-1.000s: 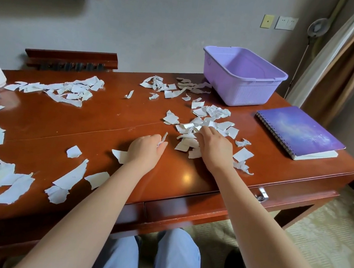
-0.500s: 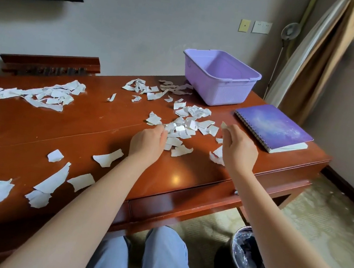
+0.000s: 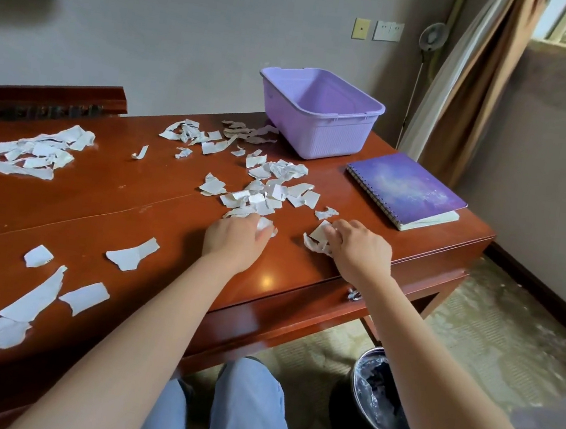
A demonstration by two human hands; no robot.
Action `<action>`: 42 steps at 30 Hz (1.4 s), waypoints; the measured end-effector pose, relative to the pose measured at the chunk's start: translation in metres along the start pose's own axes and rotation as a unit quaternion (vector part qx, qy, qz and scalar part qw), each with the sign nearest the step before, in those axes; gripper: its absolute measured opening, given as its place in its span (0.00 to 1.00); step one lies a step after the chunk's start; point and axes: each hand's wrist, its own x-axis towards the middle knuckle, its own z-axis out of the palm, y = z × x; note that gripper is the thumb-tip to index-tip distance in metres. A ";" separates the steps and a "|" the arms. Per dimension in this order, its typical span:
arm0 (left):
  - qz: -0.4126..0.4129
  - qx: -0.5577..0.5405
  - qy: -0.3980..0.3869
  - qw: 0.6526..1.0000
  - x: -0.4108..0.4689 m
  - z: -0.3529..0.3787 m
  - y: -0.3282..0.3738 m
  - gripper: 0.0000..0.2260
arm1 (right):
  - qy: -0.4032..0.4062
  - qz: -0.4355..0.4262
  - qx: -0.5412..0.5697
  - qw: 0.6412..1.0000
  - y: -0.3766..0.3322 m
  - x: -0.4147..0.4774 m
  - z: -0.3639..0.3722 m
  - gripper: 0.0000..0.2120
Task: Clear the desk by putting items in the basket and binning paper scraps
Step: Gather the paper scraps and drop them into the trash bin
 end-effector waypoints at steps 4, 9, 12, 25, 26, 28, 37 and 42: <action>-0.006 0.018 -0.029 0.999 0.001 0.002 0.000 0.33 | -0.032 -0.037 -0.046 0.998 -0.002 -0.002 -0.001 0.33; -0.027 0.008 -0.024 0.999 0.006 0.003 0.001 0.33 | -0.088 -0.035 -0.070 0.993 -0.006 0.002 -0.008 0.40; -0.019 0.013 -0.011 1.000 0.008 0.003 0.000 0.27 | -0.078 -0.012 -0.062 0.995 -0.009 0.006 -0.005 0.36; 0.010 0.004 0.026 1.000 0.006 0.005 -0.001 0.20 | -0.258 0.022 0.030 0.965 -0.012 0.002 -0.033 0.44; 0.013 0.002 0.026 1.000 0.006 0.004 -0.001 0.20 | -0.256 0.014 0.004 0.966 -0.014 0.000 -0.033 0.45; 0.015 0.002 0.029 0.999 0.006 0.004 0.000 0.20 | -0.227 0.013 -0.026 0.973 -0.017 -0.004 -0.029 0.46; 0.002 -0.017 0.043 0.999 0.005 0.005 -0.001 0.16 | -0.084 0.071 -0.014 0.994 -0.026 0.006 -0.007 0.37; -0.013 -0.058 0.056 0.997 0.003 0.005 -0.003 0.16 | -0.052 0.040 -0.010 0.998 -0.029 0.012 -0.001 0.26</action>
